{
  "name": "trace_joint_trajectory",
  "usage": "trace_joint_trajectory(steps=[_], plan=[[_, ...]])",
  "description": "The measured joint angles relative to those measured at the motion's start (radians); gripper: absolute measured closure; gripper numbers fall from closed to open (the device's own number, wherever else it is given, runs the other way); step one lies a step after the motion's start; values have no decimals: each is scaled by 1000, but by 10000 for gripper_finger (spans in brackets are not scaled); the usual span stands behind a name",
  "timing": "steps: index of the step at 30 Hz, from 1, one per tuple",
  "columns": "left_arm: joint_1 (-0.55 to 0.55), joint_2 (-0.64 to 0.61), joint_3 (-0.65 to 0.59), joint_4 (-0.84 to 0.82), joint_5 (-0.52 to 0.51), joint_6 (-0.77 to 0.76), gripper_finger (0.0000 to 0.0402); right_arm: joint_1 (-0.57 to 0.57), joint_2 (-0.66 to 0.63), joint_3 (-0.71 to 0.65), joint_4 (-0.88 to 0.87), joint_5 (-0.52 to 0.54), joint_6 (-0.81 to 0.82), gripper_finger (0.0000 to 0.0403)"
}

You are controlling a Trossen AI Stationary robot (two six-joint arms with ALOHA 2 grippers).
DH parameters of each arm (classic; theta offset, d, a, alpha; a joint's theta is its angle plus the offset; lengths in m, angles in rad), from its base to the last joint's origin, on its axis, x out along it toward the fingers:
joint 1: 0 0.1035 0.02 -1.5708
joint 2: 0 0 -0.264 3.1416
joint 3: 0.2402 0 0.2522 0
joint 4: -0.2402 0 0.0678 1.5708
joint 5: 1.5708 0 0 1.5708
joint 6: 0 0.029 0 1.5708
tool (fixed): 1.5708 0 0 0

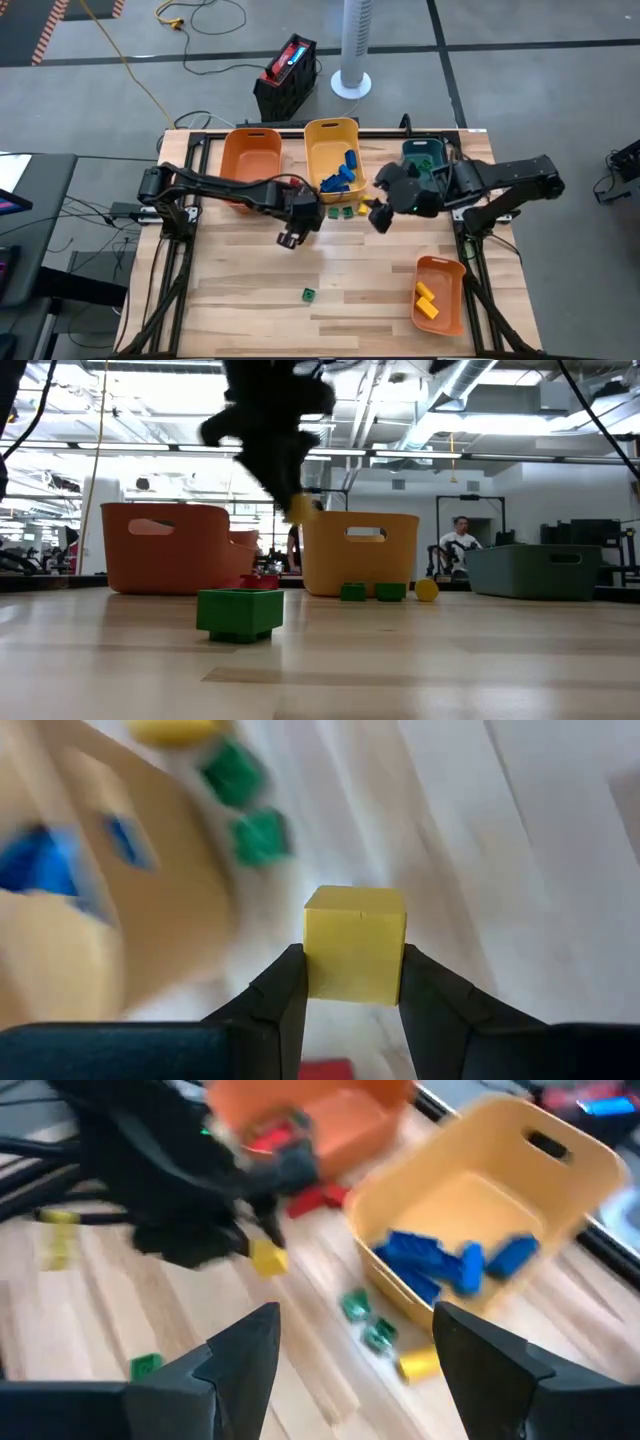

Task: Sort blocks
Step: Put the yellow block into the bottom orange bin

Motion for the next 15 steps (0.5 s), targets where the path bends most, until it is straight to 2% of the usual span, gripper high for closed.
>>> trace_joint_trajectory(steps=[4, 8, 11, 15], plan=[[0, 0, 55, 59, -65, -52, 283, 18, -34, 0, -68, -1, 119, 129], [0, 0, 59, 196, -139, -135, 283, 46, -41, -6, -88, -2, 223, 129], [-7, 0, 59, 310, -185, -175, 283, 49, -35, -55, -38, 0, 266, 129], [-23, 0, 59, 450, -279, -160, 282, 32, -42, -153, 110, -1, 308, 129]])
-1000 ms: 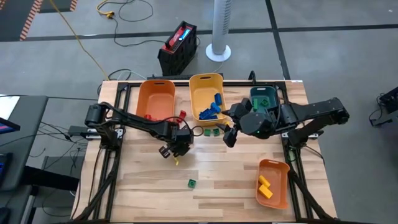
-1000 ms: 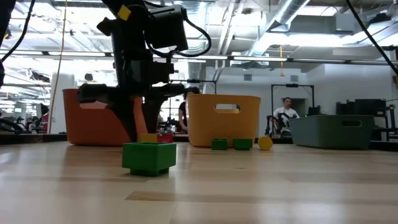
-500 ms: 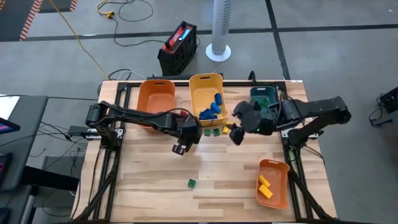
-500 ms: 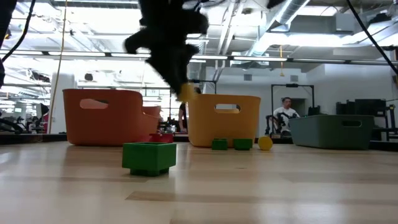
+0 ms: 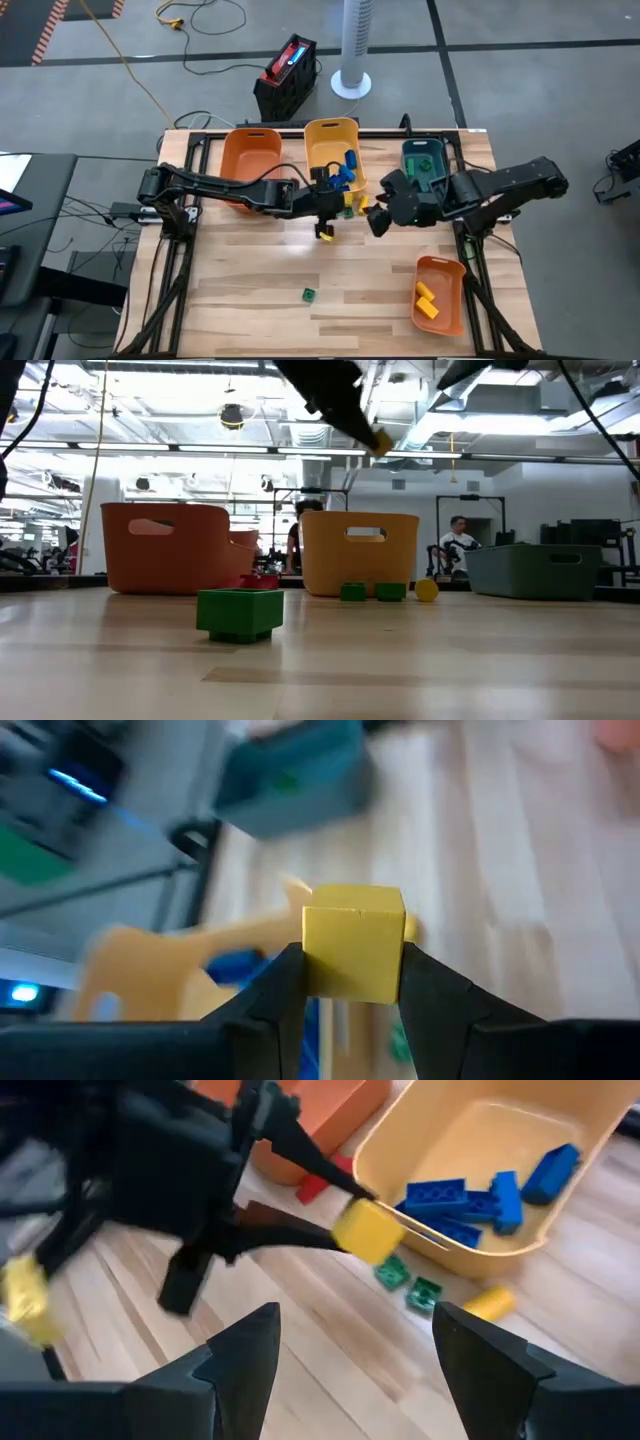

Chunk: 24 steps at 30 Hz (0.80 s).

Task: Sort blocks
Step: Put the yellow block into the bottom orange bin

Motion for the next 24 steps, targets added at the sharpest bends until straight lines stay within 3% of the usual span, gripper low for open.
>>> trace_joint_trajectory(steps=[6, 11, 18, 24], plan=[[-31, 0, 0, 144, -163, 128, 281, -42, -57, -106, 148, 2, 34, 129], [-53, 0, 0, 229, -187, 132, 281, -84, -103, -140, 166, 5, -23, 129], [-40, -54, 0, 199, 60, -13, 281, -17, -187, -139, 185, -30, -479, 129], [-40, -95, 0, 216, 185, -43, 281, -6, -145, -139, 66, -155, -606, 129]])
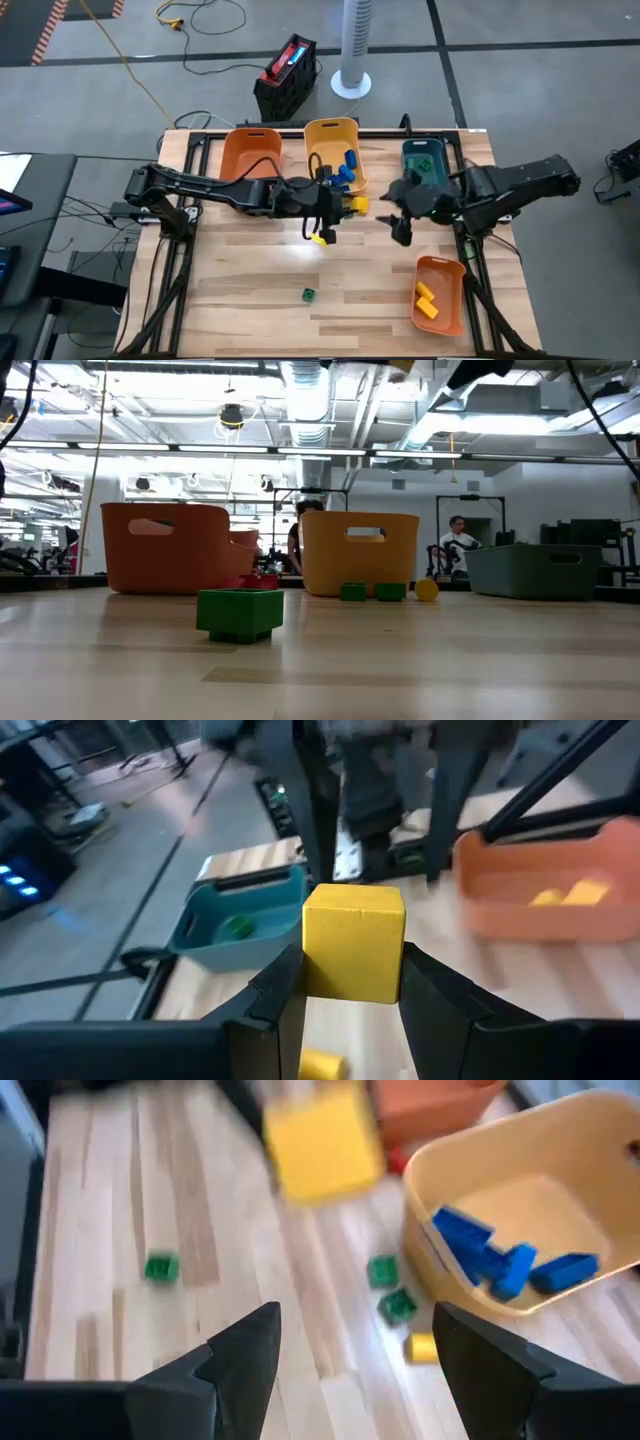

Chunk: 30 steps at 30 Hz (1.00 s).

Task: Sort blocks
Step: Put the yellow block into the bottom orange bin

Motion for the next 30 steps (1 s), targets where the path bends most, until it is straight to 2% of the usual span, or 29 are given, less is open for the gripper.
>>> trace_joint_trajectory(steps=[5, 10, 16, 22, 30], plan=[[-4, 0, 0, -8, 59, -19, 281, -21, 39, 0, 46, -47, -49, 126], [-6, 0, 0, -16, 65, -38, 281, -65, 71, 18, 38, -81, -63, 126], [-5, 0, 0, -20, 65, -43, 281, -78, 166, 111, 25, -130, -156, 126], [-5, 0, 0, -28, 66, -45, 281, -104, 262, 233, -78, -147, -184, 126], [-8, 1, 0, -83, 52, -77, 281, -127, 303, 329, -117, -186, -231, 127]])
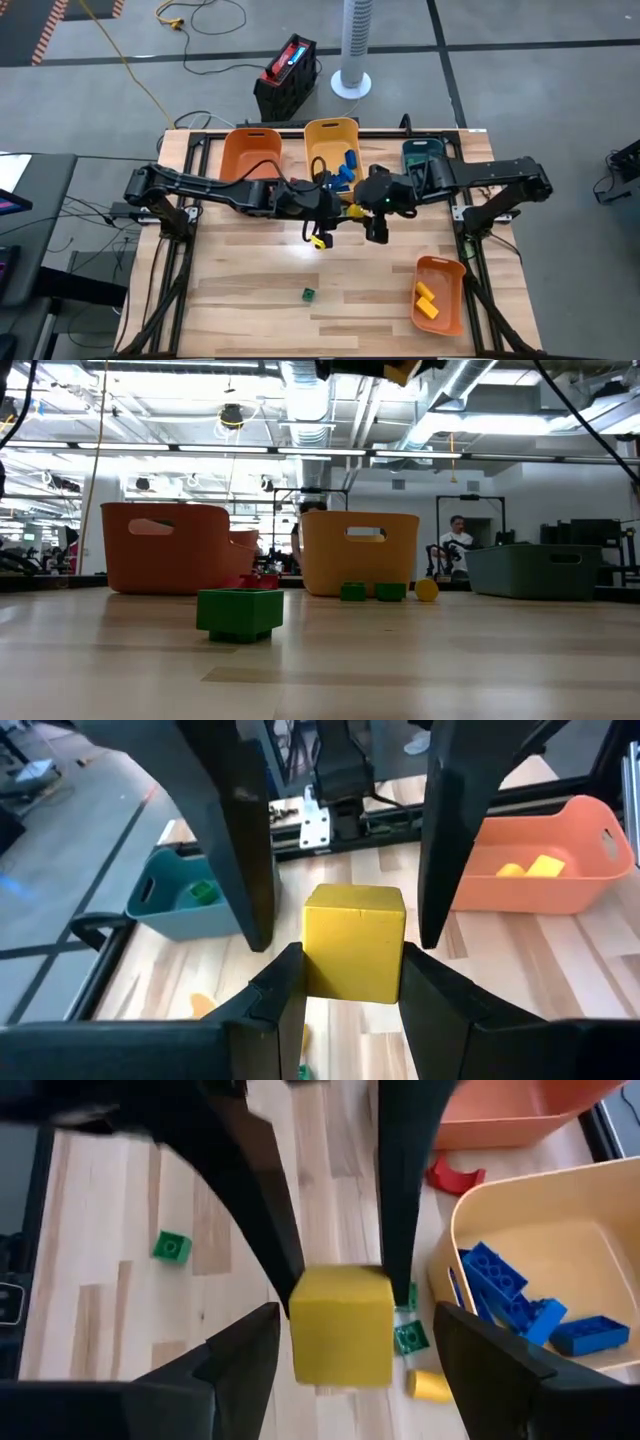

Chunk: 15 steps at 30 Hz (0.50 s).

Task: Sort blocks
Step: Put the yellow block into the bottom orange bin

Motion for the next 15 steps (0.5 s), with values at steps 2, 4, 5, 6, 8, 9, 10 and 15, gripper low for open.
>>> trace_joint_trajectory(steps=[2, 4, 5, 6, 8, 9, 10, 15], plan=[[0, 2, 0, 5, -1, -6, 281, 0, 1, -1, -12, -2, -2, 130], [0, 0, 0, 12, -2, -9, 281, 0, 1, -1, -6, -2, -2, 137], [0, 0, 0, 12, -3, -12, 281, 0, 1, -1, -7, -2, -2, 142], [-1, 0, 0, 11, -6, -15, 281, 1, 1, -1, -8, -5, -2, 148], [-2, 0, 0, 9, -15, -22, 281, 2, 1, -1, -12, -11, -2, 163], [-3, 0, 0, 10, -23, -23, 281, 3, 1, -1, -14, -18, -2, 172], [-3, 0, 0, 11, -31, -23, 281, 3, 1, -1, -15, -24, -2, 180], [-4, 0, 0, 10, -37, -21, 281, 3, 1, -1, -17, -27, -2, 222]])
